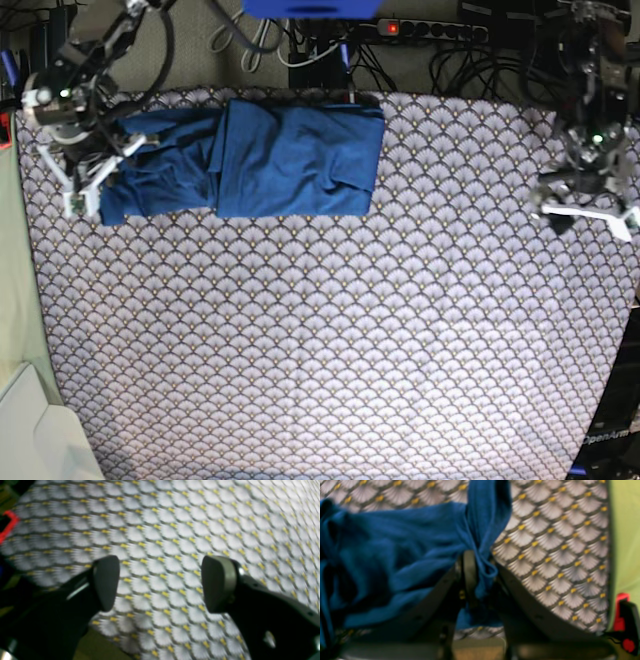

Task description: Fold the T-shirt properly

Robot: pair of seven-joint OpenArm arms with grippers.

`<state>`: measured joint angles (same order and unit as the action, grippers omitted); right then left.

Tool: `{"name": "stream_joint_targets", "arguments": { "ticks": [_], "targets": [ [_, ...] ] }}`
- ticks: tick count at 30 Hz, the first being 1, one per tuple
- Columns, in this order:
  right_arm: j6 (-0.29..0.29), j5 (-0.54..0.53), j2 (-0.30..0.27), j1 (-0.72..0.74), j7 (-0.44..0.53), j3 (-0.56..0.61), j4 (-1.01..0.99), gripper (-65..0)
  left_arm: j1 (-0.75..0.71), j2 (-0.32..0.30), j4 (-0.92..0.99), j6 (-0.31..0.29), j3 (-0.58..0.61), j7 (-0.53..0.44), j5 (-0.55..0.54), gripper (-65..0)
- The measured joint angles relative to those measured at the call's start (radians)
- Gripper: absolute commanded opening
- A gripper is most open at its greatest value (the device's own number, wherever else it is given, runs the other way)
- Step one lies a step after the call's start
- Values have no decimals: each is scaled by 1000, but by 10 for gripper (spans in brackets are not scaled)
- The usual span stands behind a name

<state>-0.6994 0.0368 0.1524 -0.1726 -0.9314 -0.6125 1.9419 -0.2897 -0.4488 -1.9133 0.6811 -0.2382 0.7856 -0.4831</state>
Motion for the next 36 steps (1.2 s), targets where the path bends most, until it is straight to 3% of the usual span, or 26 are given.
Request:
{"name": "stream_joint_targets", "arguments": {
  "ticks": [5,8,13,23,29,32,36],
  "targets": [
    [0,-11,1,-75,3,148,42,-650,6,-4,0,-1,-109,-3,2,-151],
    [0,-9,6,-95,4,207,55,-650,5,-39,0,0,-143,4,0,-151],
    [0,-7,4,-100,4,321,57,-650,5,-78,0,0,-168,0,0,-151],
    [0,-8,0,-100,3,506,61,-650,2,-83,0,0,-212,4,3,-151],
    [1,-145,0,-126,3,610,55,-650,5,-97,0,0,-211,4,3,-151],
    [63,-205,0,-137,0,658,45,-650,5,-132,0,0,-211,3,0,-151],
    [72,-260,-2,-125,0,694,0,-650,0,-154,0,-1,-211,12,-2,-151]
  ]
}}
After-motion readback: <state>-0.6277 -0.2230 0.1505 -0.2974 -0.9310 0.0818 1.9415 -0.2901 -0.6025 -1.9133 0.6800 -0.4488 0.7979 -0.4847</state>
